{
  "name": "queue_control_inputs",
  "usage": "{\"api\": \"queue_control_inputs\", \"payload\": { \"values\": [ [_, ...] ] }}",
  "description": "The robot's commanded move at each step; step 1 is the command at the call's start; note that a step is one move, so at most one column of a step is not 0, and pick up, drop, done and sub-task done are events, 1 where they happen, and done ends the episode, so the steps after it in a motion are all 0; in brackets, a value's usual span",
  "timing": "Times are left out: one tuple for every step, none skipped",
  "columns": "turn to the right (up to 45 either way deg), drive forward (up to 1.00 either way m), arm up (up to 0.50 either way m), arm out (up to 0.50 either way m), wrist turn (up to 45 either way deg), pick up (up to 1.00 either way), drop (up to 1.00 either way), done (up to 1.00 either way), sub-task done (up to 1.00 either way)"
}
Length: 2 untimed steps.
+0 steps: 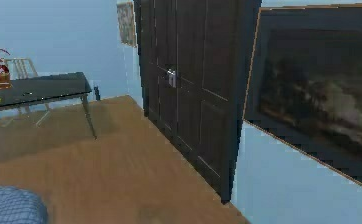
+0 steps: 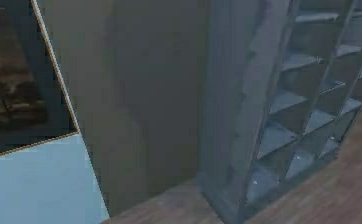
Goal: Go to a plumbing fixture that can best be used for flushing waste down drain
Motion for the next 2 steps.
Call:
{"api": "queue_control_inputs", "payload": {
  "values": [
    [-45.0,0.00,0.00,0.00,0.0,0.00,0.00,0.00,0.00],
    [-45.0,0.00,0.00,0.00,0.0,0.00,0.00,0.00,0.00]
  ]
}}
